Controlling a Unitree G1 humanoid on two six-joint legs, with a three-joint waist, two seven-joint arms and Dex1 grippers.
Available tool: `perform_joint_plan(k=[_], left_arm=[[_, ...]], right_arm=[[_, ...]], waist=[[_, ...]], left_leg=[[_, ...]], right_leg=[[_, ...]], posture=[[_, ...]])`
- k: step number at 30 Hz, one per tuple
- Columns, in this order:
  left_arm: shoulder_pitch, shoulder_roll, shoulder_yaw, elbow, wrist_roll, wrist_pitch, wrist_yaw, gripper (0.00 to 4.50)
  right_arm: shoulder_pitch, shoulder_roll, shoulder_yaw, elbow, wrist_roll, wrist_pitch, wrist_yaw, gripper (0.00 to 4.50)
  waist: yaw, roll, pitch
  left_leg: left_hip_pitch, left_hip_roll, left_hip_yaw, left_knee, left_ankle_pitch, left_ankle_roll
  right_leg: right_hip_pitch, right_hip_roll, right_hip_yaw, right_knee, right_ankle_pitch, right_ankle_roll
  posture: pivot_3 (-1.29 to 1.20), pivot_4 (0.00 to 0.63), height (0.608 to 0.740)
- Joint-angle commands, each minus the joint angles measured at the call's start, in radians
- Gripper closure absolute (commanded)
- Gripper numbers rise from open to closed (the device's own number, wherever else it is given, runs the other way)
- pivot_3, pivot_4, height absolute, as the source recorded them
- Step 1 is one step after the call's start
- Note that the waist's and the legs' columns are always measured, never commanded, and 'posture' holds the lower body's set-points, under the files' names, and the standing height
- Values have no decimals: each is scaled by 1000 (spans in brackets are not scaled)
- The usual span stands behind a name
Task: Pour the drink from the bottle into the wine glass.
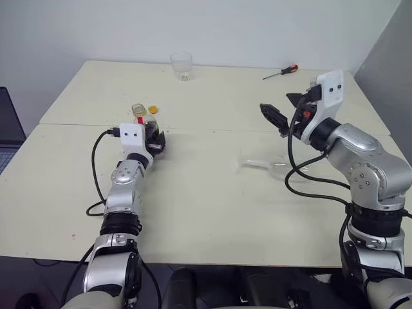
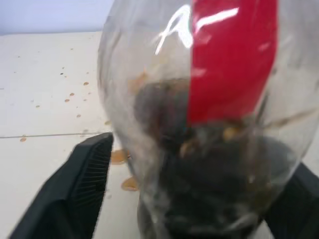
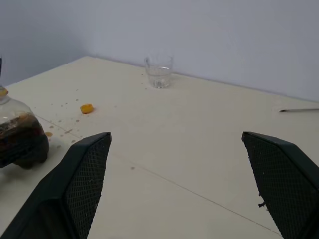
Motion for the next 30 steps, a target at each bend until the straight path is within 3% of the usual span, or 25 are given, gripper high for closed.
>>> perform_joint_plan(k=[1,30], left_arm=[[1,11,8,-63,-3,-7,5,20],[324,27,6,-564,-20,271,-61,20]], right_arm=[[-8,-5,-9,-33,11,-12,7,0],[-2,-12,-11,9,8,-25,56,0]], waist=[[0,0,0],[-1,0,0]], left_leg=[[0,0,0,0,0,0],[1,1,0,1,0,0]], right_leg=[[0,0,0,0,0,0],[0,-1,1,1,0,0]], posture=[[0,150,740],[0,150,740]])
